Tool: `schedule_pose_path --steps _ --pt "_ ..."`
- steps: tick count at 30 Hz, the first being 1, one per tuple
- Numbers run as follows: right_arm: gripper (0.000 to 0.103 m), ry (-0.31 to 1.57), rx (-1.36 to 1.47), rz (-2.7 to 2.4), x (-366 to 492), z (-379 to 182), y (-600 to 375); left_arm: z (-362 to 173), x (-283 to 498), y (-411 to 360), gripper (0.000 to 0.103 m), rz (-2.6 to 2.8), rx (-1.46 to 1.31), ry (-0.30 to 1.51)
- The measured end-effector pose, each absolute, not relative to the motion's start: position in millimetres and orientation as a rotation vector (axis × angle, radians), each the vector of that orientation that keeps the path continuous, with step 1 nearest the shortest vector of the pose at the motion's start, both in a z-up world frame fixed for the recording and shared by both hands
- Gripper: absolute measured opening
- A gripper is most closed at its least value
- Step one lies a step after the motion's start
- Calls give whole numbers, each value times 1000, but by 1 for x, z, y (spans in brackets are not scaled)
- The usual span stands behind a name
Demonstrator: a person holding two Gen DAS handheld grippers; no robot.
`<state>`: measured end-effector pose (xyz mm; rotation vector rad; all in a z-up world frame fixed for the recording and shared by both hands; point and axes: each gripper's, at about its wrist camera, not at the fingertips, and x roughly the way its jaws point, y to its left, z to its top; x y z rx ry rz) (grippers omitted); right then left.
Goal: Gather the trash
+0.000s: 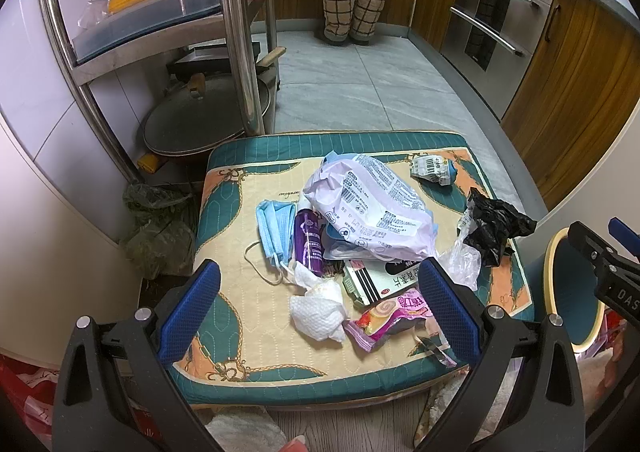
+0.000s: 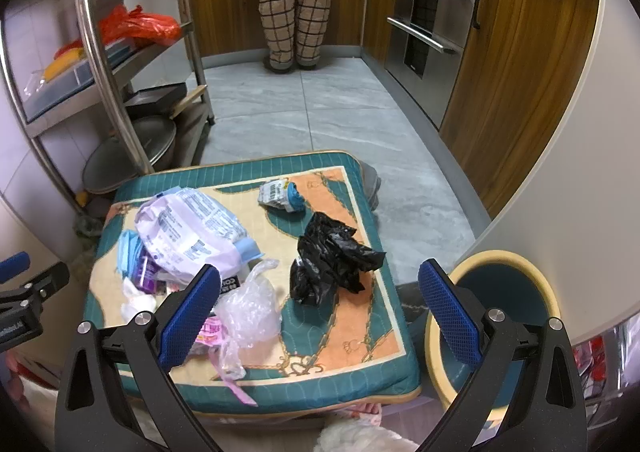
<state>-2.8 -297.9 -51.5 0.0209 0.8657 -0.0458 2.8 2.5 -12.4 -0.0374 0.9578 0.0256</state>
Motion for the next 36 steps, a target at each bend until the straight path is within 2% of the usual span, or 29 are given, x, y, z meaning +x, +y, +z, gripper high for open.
schedule_pose_path --steps 11,17,21,27,30,33,35,36 --pt "98 864 46 -47 -5 -47 -308 -16 12 3 97 -46 -82 966" --pt "98 874 -1 -66 37 -41 -328 -6 42 -16 97 -97 -52 886" --pt "98 892 -57 -9 55 -54 -342 -10 72 -42 97 -158 20 844" --pt "98 1070 88 124 82 -100 -368 -36 119 -75 97 -209 79 862" --pt "98 1110 36 172 85 -124 -365 -49 138 -84 97 -230 105 881" --pt "96 1158 -20 213 92 -145 -361 -62 159 -91 97 -252 110 903" --pt "87 1195 -14 259 97 -156 -360 -71 172 -94 97 -267 93 923" --pt "71 1211 -23 280 97 -161 -357 -77 180 -96 97 -280 78 940"
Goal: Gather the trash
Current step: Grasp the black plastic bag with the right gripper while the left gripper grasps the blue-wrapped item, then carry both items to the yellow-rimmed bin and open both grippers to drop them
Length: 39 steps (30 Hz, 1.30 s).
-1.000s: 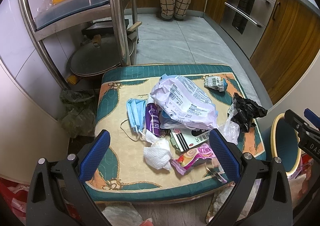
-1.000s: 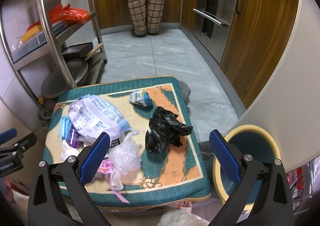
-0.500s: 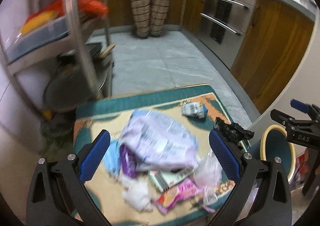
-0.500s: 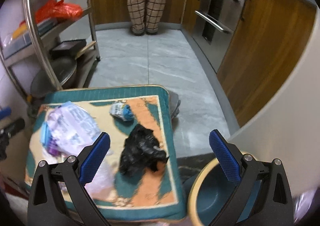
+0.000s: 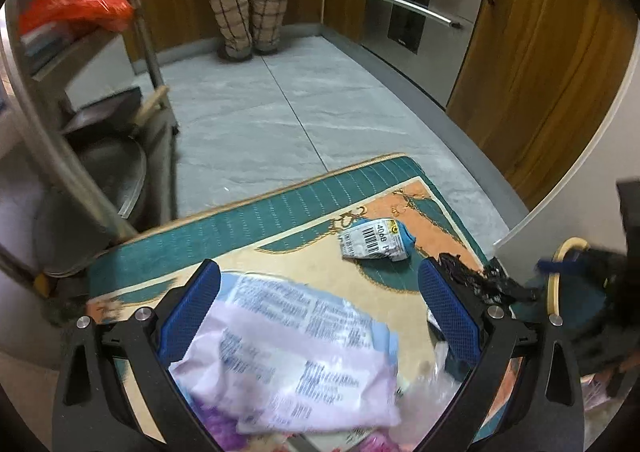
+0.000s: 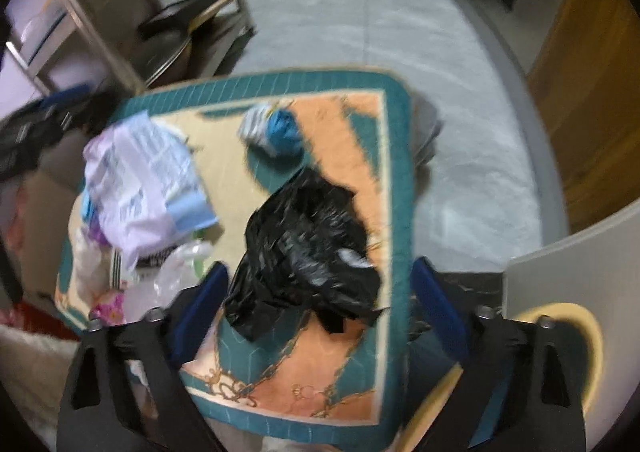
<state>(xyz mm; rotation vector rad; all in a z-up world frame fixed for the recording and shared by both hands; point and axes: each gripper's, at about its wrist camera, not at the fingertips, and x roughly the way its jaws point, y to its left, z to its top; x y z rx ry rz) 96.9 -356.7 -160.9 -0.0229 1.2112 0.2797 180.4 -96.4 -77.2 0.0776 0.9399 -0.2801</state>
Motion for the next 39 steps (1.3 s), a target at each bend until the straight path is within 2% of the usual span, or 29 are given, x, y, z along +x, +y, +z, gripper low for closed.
schedule_pose_path --steps 1,2,4,7,13,18,20,21,25,28,39 --pt "54 1220 -40 287 95 -165 -354 -83 188 -100 97 -291 68 952" --pt "49 1228 -45 295 94 -168 -354 -88 192 -102 95 -297 65 964" --pt "29 1248 -17 324 96 -170 -355 -101 206 -115 87 -310 73 997" --pt "20 1237 -7 347 91 -163 -360 -117 215 -136 83 -342 106 1020" --pt "17 1241 -14 296 98 -159 -378 -145 225 -175 83 -359 125 1036" --pt "17 1256 -15 309 103 -164 -378 -164 231 -197 67 -346 164 1074" --pt "17 1257 -14 315 102 -165 -379 -171 231 -201 52 -347 180 1100" --pt "17 1259 -11 319 101 -165 -379 -174 230 -203 52 -346 192 1105" --pt "17 1259 -10 331 100 -168 -376 -166 222 -203 33 -347 198 1070" --pt "17 1251 -3 331 102 -167 -376 -151 214 -196 26 -347 167 1052" --pt "16 1150 -1 269 94 -143 -381 -74 151 -171 25 -316 159 955"
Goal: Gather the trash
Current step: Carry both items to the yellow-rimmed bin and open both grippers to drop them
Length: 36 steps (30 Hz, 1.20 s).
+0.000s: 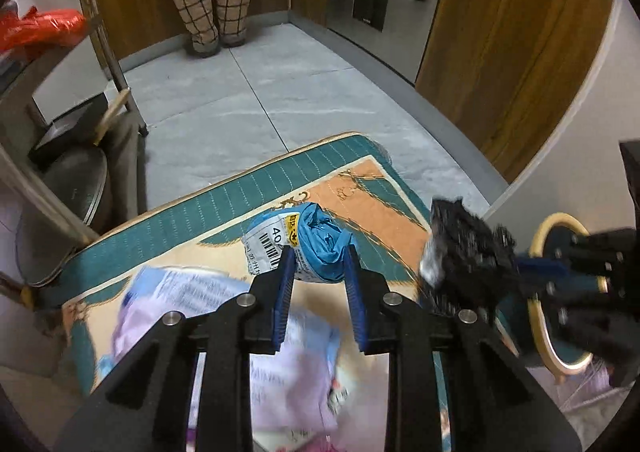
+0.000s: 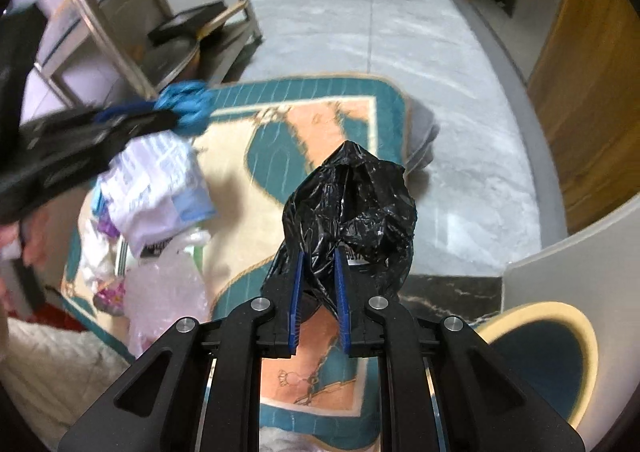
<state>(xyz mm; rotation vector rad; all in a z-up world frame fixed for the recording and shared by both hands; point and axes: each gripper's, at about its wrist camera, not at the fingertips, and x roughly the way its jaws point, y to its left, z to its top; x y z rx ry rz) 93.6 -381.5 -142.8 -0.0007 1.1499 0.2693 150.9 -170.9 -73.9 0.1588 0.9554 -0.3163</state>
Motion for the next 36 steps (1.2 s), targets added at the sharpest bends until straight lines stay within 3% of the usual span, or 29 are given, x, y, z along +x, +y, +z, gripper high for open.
schedule_pose_path --steps 11,20,28,30,32,36 --pt "16 941 -98 16 15 -62 -449 -20 73 -259 25 -550 200 849" --pt "16 1043 -42 -58 -77 -87 -515 -41 32 -369 25 -784 319 916" --pt "18 1088 130 -84 -107 -106 -556 -68 24 -451 26 -929 536 963" --pt "23 1088 142 -97 -110 -104 -563 -75 32 -456 30 -905 541 985" --pt "32 1089 157 -102 -108 -104 -568 -73 34 -457 48 -893 518 997" --pt "39 1079 150 -104 -106 -103 -571 -67 40 -447 51 -863 489 987"
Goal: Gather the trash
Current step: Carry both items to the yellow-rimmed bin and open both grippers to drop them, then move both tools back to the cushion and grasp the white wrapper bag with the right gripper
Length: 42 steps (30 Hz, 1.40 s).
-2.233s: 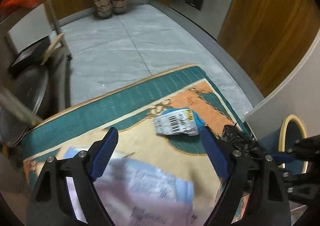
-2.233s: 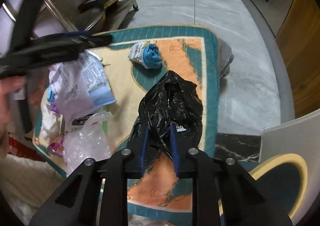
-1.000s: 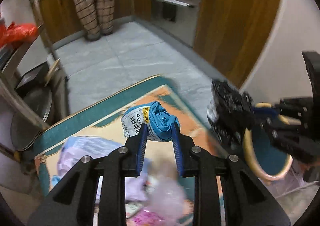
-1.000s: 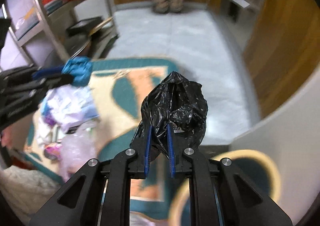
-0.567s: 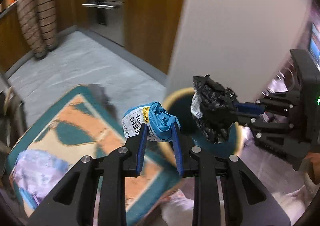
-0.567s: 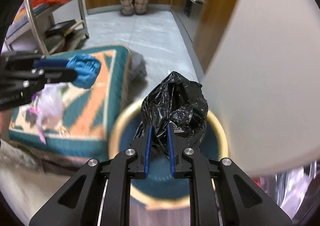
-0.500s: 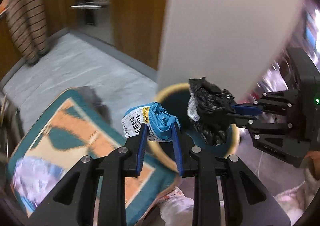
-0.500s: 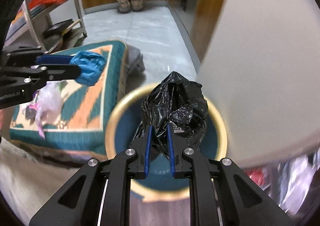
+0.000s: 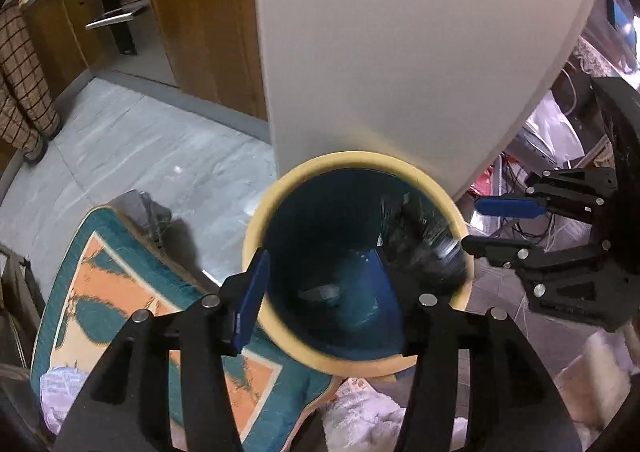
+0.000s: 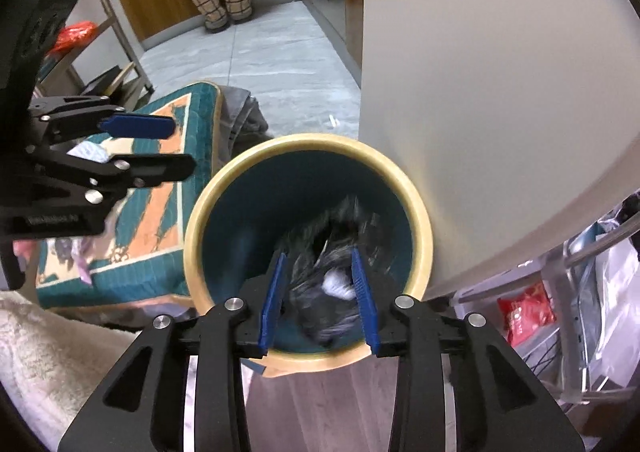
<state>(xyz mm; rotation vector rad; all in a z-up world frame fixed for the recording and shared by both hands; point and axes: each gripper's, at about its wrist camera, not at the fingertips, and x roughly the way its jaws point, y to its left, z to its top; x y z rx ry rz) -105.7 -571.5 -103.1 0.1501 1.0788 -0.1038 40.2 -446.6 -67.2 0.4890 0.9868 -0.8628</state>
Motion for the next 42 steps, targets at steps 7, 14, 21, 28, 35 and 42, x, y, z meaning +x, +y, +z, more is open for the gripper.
schedule_pose_path --steps 7,14,21,28,35,42 --pt "56 1073 176 -76 -107 -106 -565 -68 44 -404 54 -785 404 1008" --pt "79 1055 142 -47 -102 -92 -545 -75 34 -362 63 -713 390 1031" --pt "88 1063 96 -14 -94 -90 -514 -86 22 -314 67 -660 366 1058" --pt "90 1078 120 11 -75 -90 -485 -90 19 -255 69 -570 341 1066" --pt "91 1057 32 96 -34 -69 -428 -72 34 -182 71 -462 331 1044" --pt "92 982 -87 225 25 -30 -340 -50 58 -97 76 -298 304 989"
